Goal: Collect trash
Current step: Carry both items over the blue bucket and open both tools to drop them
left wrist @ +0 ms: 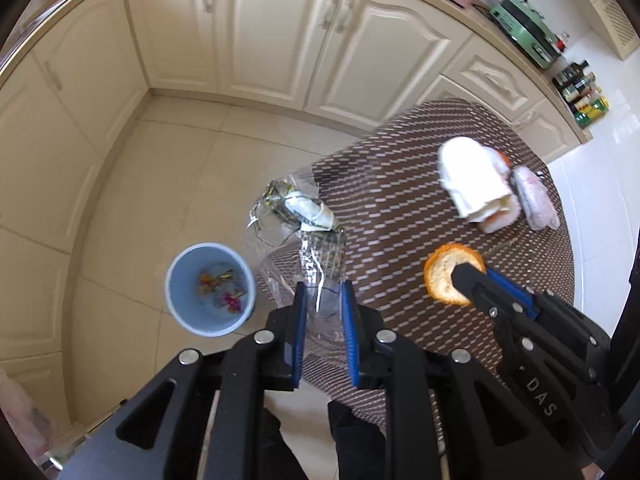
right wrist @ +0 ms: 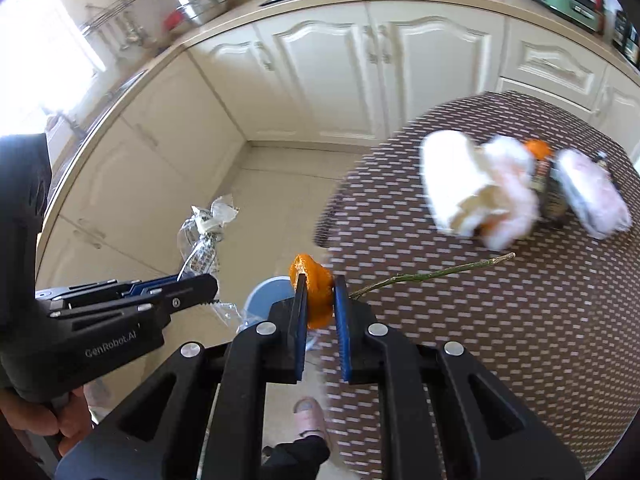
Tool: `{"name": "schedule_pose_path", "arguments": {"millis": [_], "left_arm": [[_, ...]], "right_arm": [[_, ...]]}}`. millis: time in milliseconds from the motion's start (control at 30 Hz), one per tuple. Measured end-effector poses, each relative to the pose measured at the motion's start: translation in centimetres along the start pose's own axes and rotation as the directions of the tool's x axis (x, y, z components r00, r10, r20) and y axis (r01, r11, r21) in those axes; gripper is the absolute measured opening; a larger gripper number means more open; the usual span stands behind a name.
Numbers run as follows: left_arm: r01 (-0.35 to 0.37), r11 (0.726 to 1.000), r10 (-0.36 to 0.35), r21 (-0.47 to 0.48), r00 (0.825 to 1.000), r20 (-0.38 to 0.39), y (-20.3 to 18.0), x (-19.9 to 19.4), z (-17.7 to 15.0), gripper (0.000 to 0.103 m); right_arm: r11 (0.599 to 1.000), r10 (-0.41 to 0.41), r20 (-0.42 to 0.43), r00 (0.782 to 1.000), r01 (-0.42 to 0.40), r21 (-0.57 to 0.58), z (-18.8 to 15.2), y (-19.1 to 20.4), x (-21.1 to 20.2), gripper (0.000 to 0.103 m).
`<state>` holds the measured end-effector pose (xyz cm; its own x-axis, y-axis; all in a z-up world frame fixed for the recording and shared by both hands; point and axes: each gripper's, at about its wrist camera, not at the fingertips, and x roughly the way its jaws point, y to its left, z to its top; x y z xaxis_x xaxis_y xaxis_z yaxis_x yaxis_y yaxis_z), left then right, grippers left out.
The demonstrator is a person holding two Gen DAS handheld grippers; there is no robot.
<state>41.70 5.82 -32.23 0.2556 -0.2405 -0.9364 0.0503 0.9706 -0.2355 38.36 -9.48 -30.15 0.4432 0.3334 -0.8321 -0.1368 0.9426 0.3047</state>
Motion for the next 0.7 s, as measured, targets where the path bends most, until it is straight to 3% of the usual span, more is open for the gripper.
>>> {"name": "schedule_pose_path", "arguments": {"millis": [400,700], "left_arm": [[-0.054,0.988,0.054,-0.145,0.999,-0.007,11.8,-2.2,-1.2,0.016],[-0.040,0.982,0.043,-0.183,0.999,0.012,14.6,-2.7,0.3,0.025]], "right_arm": [[0.994,0.071,-0.033,0.997,-0.073,-0.078,0.6,9.5,4.4,0.011],[0.995,0.061,-0.043,0.997,-0.065,-0.078,1.1,11.7,5.6,0.012]]}}
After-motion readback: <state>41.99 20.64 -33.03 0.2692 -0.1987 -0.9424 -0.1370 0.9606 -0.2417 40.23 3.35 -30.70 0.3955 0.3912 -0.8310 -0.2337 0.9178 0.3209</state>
